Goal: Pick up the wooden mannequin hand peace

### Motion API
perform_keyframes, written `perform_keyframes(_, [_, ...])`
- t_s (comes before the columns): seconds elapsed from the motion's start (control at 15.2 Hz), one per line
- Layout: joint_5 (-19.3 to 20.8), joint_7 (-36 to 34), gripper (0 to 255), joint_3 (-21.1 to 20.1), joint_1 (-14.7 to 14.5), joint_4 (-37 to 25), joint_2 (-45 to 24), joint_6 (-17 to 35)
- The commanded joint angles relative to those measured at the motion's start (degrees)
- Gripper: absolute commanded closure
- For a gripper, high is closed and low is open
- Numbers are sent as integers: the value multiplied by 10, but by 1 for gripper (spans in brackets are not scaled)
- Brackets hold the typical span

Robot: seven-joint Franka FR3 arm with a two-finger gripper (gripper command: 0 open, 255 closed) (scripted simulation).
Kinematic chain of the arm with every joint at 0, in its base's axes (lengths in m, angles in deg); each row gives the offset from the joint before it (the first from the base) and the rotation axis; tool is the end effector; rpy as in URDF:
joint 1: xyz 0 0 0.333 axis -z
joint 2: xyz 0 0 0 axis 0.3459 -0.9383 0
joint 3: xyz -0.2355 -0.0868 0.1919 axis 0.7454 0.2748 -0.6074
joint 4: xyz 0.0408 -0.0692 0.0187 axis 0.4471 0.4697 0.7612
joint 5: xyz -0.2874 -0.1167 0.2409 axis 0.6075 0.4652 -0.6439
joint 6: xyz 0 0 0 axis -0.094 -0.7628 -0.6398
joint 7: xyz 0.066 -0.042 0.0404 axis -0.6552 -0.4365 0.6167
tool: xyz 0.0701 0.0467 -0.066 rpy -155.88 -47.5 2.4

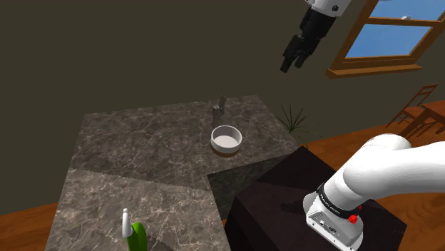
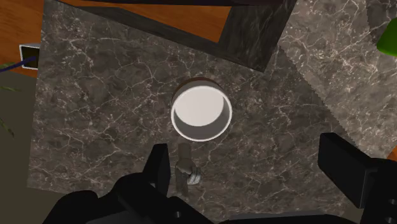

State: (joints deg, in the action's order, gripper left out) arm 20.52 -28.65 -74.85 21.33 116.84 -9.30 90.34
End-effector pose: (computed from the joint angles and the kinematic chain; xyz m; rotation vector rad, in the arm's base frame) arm 0.3228 0.0173 0.6250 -3.0348 -0.1365 -0.1842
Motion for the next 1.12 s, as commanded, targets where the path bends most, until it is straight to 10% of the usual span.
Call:
perform_keyframes(0.0, [0,0,0,0,0,0,0,0])
perform_keyframes(1.06, [43,-216,0,-115,45,-24,-287,234])
